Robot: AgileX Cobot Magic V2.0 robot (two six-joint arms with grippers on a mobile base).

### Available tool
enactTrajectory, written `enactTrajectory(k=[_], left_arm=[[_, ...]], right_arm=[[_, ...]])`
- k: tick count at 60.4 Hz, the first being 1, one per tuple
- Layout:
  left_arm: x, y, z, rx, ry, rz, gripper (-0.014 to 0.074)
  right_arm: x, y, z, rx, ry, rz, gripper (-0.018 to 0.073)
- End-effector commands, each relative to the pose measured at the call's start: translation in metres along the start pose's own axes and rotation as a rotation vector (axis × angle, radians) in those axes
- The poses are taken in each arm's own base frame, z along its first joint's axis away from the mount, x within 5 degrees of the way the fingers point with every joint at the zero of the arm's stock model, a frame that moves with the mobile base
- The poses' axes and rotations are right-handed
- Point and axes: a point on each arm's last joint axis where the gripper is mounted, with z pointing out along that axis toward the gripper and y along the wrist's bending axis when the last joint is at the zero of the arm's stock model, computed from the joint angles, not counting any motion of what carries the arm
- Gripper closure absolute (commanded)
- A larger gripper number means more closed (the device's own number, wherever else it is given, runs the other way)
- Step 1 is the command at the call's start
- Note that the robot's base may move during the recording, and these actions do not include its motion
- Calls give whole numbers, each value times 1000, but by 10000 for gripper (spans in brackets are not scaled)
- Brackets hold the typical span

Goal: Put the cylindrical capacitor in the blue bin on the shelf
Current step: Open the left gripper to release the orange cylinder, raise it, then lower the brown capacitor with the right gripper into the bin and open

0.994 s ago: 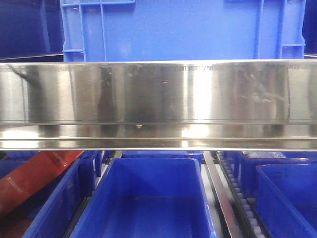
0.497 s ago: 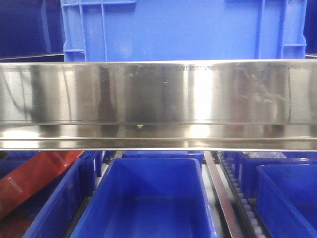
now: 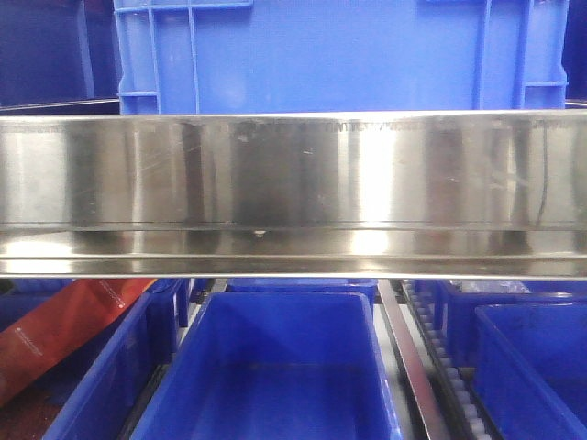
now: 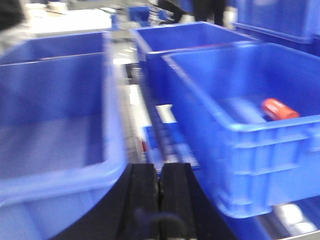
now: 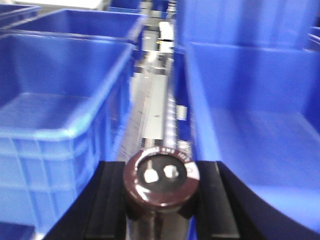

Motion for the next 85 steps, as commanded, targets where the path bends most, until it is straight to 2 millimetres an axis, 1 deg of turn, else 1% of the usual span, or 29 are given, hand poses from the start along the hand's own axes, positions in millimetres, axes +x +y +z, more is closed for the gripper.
enactTrajectory(k=[1,5,6,7,9,11,15,19,21,22,23,25,26,28,32,36,43,46,54,63,69,72,76,81,85], left_arm=[[5,2,-8,-21,-10,-14,707],[8,2,-10,-25,8,-17,707],[8,2,-10,-24,15,-19,707],[9,2,-10,-24,19,-19,707],[9,2,-11,-23,25,-20,707],[10,2,-11,-20,36,-23,707],[11,1,-11,-15,46,-27,707],[11,0,-11,-5,48,-36,707],[11,0,-11,-3,48,-38,707],[11,0,-11,0,49,-40,707],[11,0,-11,0,49,-40,707],[11,0,-11,1,49,-41,707],[11,0,-11,1,49,-41,707],[11,0,-11,1,49,-41,707],[11,0,-11,1,49,-41,707],[11,0,-11,0,47,-41,707],[11,0,-11,2,47,-42,707],[11,0,-11,3,47,-43,707],[11,-1,-11,13,47,-51,707],[11,-2,-11,22,47,-59,707],[11,-3,-11,37,48,-71,707],[11,-5,-11,49,48,-81,707],[11,-6,-11,67,49,-96,707],[11,-7,-11,71,49,-100,707],[11,-7,-11,71,49,-100,707]], right_arm=[[-17,1,19,-32,-26,-7,722],[-32,5,33,-70,-20,-34,722],[-38,6,34,-78,-30,-41,722],[-41,8,41,-91,-21,-51,722],[-50,10,46,-108,-30,-61,722],[-59,15,57,-136,-25,-69,722],[-77,24,70,-180,-38,-86,722],[-91,34,86,-226,-36,-109,722],[-95,41,96,-251,-25,-125,722],[-99,44,98,-261,-34,-134,722],[-100,48,105,-275,-21,-141,722],[-106,53,111,-293,-26,-149,722],[-106,58,118,-305,-12,-153,722],[-111,63,125,-320,-11,-158,722],[-114,76,146,-352,22,-170,722],[-114,85,165,-372,61,-180,722],[-106,97,203,-390,152,-191,722],[-98,102,220,-400,201,-189,722],[-76,112,257,-416,289,-176,722],[-54,118,285,-420,374,-179,722],[-44,120,294,-422,417,-183,711],[-42,120,295,-425,431,-183,663],[-39,121,296,-427,449,-185,519],[-40,121,296,-428,449,-186,231],[-42,120,294,-428,441,-186,87]])
